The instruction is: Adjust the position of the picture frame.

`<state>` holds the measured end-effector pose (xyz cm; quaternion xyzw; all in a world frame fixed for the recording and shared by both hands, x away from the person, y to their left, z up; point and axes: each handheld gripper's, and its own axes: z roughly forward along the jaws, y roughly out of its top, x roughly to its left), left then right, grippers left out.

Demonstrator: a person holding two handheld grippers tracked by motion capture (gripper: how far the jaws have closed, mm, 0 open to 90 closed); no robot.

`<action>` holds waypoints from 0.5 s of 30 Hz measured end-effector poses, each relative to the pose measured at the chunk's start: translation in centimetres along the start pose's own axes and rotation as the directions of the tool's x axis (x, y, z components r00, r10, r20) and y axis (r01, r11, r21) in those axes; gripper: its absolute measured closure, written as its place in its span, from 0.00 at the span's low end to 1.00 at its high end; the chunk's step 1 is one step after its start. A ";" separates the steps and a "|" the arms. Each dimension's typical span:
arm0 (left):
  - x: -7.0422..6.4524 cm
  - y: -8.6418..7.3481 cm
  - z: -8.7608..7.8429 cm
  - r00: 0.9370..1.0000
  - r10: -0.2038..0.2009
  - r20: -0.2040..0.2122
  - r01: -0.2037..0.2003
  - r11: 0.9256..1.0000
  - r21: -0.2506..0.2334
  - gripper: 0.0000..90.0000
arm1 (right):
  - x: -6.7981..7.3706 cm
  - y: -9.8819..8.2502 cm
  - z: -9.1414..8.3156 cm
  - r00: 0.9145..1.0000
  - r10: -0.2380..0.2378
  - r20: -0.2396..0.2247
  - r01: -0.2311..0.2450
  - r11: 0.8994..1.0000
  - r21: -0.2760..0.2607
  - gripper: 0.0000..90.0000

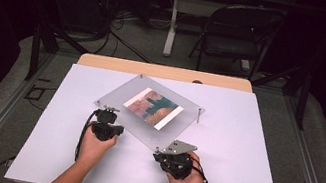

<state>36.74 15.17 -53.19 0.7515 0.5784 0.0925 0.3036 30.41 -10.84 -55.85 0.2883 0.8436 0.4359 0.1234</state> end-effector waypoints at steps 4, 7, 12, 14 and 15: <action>0.2 0.4 0.4 1.000 -0.011 0.002 0.011 1.000 -0.005 1.00 | 0.6 0.1 0.3 1.000 0.001 -0.016 -0.001 1.000 0.001 0.95; 0.3 0.2 0.5 1.000 -0.009 -0.004 0.008 1.000 -0.008 1.00 | 0.9 0.1 0.5 1.000 -0.002 -0.021 0.002 1.000 0.005 0.95; 0.7 -0.5 0.2 1.000 -0.005 -0.004 0.005 1.000 -0.022 1.00 | 1.2 0.2 1.0 0.999 -0.007 -0.031 0.007 1.000 0.015 0.95; 0.9 -0.9 -0.2 1.000 -0.012 0.006 0.012 0.999 -0.039 1.00 | 1.4 0.3 1.2 0.999 -0.012 -0.038 0.013 1.000 0.019 0.95; 1.0 -1.1 -0.4 1.000 -0.013 0.010 0.013 0.999 -0.047 0.97 | 1.7 0.4 1.3 0.998 -0.015 -0.054 0.016 1.000 0.018 0.95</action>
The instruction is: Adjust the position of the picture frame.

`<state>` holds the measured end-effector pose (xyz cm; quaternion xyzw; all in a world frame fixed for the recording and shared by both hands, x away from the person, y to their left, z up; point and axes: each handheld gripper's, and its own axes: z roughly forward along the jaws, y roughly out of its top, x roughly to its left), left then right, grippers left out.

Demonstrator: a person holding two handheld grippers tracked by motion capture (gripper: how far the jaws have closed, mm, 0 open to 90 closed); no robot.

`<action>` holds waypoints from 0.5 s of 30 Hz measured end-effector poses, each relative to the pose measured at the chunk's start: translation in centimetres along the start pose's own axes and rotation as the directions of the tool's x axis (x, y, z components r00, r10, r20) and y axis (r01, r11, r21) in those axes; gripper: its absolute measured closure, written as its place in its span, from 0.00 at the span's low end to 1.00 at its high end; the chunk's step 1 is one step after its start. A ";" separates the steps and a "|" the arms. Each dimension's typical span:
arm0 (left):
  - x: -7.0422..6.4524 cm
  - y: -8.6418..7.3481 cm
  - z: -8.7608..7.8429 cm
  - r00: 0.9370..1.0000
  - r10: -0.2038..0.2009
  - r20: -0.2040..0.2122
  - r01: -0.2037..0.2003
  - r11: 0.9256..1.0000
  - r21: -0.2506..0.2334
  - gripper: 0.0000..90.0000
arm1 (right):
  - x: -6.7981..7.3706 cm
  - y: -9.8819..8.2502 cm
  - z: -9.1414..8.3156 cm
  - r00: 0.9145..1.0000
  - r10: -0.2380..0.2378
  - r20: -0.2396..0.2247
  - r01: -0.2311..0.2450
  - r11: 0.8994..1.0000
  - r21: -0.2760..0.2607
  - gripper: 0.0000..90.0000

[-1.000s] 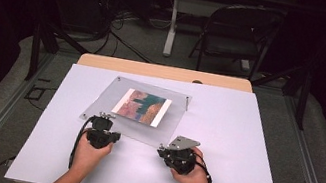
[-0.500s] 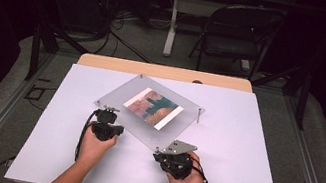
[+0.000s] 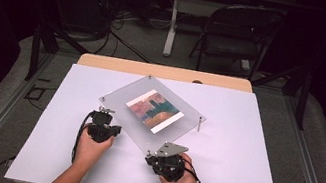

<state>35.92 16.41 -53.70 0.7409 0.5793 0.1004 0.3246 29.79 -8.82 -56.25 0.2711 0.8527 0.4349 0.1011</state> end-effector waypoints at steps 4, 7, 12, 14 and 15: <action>0.3 -0.9 -1.0 1.000 -0.010 0.027 0.010 1.000 -0.022 0.91 | 0.5 0.0 0.4 1.000 -0.013 -0.016 0.013 1.000 0.000 0.95; 0.4 -1.7 -1.6 0.999 -0.012 0.035 0.013 0.999 -0.030 0.81 | 0.6 0.0 0.5 1.000 -0.011 -0.023 0.011 1.000 -0.004 0.94; 0.1 -3.3 -2.6 0.998 0.009 0.059 -0.005 0.998 -0.064 0.68 | 0.2 -0.2 -0.4 0.998 0.019 -0.067 -0.018 1.000 0.018 0.77; -0.2 -4.0 -3.0 0.996 0.027 0.080 -0.021 0.997 -0.074 0.66 | 0.2 -0.3 -0.6 0.998 0.009 -0.065 -0.008 1.000 0.020 0.75; -0.3 -4.2 -3.1 0.996 0.035 0.081 -0.029 0.997 -0.076 0.64 | 0.3 -0.3 -1.0 0.998 0.003 -0.060 -0.002 1.000 0.015 0.73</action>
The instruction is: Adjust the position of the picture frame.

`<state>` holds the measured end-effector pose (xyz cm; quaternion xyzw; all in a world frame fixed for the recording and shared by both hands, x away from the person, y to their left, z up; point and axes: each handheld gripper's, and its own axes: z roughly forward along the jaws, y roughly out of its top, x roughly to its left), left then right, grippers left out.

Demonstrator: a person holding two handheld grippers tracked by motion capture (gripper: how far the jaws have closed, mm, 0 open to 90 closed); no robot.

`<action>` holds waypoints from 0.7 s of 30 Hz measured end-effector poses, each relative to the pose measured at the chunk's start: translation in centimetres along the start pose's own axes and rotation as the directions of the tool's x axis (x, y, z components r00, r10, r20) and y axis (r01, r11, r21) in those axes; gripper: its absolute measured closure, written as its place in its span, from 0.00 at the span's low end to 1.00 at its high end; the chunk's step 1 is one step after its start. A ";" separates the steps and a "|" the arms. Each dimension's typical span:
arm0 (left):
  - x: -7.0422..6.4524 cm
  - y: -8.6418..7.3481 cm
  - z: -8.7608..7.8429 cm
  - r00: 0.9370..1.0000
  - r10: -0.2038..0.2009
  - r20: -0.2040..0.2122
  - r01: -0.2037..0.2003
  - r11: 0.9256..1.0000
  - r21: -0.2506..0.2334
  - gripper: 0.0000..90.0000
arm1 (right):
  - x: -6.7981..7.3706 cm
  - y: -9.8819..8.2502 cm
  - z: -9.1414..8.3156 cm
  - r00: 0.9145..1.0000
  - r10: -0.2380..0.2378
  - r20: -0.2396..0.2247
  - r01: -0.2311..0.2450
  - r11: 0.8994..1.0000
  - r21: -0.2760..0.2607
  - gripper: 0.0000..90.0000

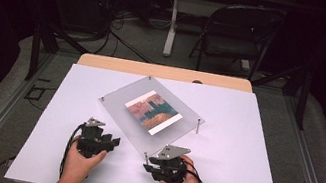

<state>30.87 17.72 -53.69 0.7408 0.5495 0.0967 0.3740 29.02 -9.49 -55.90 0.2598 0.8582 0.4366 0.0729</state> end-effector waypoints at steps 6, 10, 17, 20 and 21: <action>-1.3 -0.8 -0.4 0.998 0.069 -0.002 -0.069 0.997 -0.023 0.56 | -0.5 -0.1 -1.5 1.000 0.019 0.025 -0.019 1.000 -0.017 0.62; -2.1 -1.1 0.0 0.994 0.113 -0.011 -0.113 0.993 -0.033 0.51 | -0.9 -0.2 -2.2 0.999 0.027 0.045 -0.026 0.999 -0.036 0.55; -3.3 -1.2 0.6 0.986 0.165 0.005 -0.165 0.986 -0.030 0.52 | -2.3 -0.6 -3.9 0.994 0.073 0.080 -0.068 0.995 -0.067 0.53; -3.6 -1.2 0.7 0.985 0.172 0.010 -0.172 0.984 -0.034 0.52 | -3.1 -0.8 -4.6 0.988 0.095 0.121 -0.085 0.993 -0.086 0.53; -3.7 -1.2 0.7 0.985 0.173 0.015 -0.173 0.984 -0.034 0.52 | -3.4 -0.9 -4.8 0.985 0.110 0.134 -0.097 0.991 -0.094 0.53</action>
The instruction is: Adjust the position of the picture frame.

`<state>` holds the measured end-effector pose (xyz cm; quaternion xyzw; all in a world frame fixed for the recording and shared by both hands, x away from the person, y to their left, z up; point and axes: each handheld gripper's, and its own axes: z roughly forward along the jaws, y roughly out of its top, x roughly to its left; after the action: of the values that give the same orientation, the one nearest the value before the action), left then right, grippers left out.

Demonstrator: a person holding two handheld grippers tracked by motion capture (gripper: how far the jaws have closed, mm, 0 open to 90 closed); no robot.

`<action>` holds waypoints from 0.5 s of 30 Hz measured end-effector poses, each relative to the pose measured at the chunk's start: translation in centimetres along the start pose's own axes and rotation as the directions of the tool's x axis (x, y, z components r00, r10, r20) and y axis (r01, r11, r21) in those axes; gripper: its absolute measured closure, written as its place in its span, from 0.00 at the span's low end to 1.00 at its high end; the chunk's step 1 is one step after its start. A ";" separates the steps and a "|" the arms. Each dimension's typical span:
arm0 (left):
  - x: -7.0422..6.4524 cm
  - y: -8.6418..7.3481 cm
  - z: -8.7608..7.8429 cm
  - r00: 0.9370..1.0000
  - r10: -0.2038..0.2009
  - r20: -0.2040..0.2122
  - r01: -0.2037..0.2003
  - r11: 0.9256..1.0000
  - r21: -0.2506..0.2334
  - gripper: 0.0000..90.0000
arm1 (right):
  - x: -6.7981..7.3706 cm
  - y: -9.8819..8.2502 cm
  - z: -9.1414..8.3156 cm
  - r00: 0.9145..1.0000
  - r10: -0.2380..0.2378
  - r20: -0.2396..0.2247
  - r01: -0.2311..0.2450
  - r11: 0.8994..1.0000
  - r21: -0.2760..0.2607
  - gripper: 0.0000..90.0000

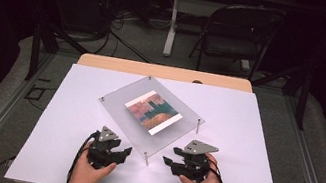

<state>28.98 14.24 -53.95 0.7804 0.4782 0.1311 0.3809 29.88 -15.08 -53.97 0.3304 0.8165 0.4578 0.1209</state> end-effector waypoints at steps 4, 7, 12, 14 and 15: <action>-0.4 0.0 0.2 1.000 0.011 0.012 -0.011 1.000 0.008 0.53 | -1.4 -0.2 -0.5 0.997 0.030 0.066 -0.029 0.999 -0.016 0.53; -0.8 0.0 0.4 1.000 0.027 0.009 -0.027 1.000 0.010 0.54 | -2.6 -0.3 -0.7 0.993 0.057 0.106 -0.055 0.998 -0.020 0.53; -1.1 -0.2 0.3 0.999 0.031 0.019 -0.032 0.999 0.013 0.55 | -4.2 -0.4 -0.7 0.983 0.084 0.163 -0.082 0.996 -0.020 0.55; -1.3 -0.2 0.3 0.999 0.031 0.023 -0.031 0.999 0.015 0.56 | -5.3 -0.3 -0.6 0.974 0.098 0.207 -0.093 0.995 -0.032 0.57; -1.4 -0.3 0.3 0.999 0.030 0.024 -0.031 0.999 0.013 0.56 | -5.3 -0.3 -0.6 0.974 0.098 0.207 -0.093 0.995 -0.032 0.57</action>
<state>28.24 13.00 -54.12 0.7916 0.4626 0.1243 0.3794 33.45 -19.09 -54.45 0.4139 0.7775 0.4349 0.1871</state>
